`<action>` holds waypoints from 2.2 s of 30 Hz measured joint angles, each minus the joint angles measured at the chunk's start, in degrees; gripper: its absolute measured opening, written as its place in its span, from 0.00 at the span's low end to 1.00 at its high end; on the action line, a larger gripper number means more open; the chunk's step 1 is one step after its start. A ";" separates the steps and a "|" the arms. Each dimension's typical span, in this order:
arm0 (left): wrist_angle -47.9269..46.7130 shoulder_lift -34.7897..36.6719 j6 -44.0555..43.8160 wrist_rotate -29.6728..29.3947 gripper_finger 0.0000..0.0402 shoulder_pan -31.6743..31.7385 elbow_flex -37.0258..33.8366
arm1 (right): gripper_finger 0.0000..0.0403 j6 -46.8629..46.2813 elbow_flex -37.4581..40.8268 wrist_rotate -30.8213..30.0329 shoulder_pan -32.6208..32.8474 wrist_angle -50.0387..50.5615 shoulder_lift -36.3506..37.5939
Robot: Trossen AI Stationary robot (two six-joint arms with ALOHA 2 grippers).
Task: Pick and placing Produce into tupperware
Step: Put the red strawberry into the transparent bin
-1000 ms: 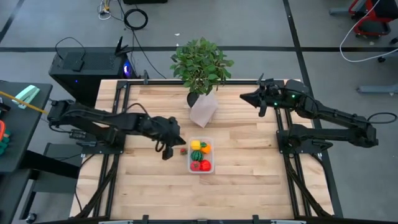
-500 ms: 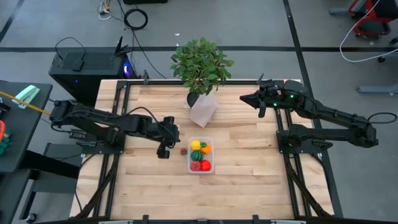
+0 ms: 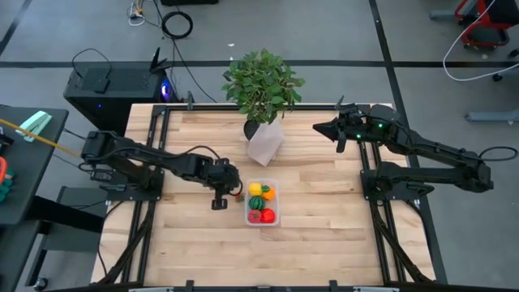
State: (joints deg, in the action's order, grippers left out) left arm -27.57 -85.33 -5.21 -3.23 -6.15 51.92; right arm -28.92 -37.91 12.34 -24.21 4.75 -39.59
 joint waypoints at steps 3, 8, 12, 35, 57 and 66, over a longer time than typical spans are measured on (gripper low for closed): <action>1.19 -1.79 -0.17 0.29 0.08 0.25 -0.04 | 0.02 -0.06 0.00 -0.28 0.00 0.00 0.00; 4.42 -3.07 -0.23 1.28 0.18 1.22 -0.04 | 0.02 -0.06 0.00 -0.29 -0.02 0.02 -0.02; 4.15 -3.33 -2.77 1.64 0.31 2.58 -0.04 | 0.02 -0.06 0.00 -0.29 -0.02 0.02 -0.02; 5.38 -7.49 -10.60 4.71 0.69 2.35 -0.04 | 0.02 -0.08 0.00 -0.29 -0.02 0.40 -0.02; 9.67 -11.46 -13.69 7.71 0.77 1.76 -0.09 | 0.02 -0.06 0.00 -0.29 0.00 0.50 0.00; 11.48 -12.29 -13.72 8.02 0.83 1.68 -0.04 | 0.02 -0.03 0.00 -0.27 0.00 0.76 -0.02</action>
State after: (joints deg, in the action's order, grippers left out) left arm -16.09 -97.62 -18.92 4.80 -4.47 51.88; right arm -28.95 -37.91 12.08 -24.21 5.51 -39.62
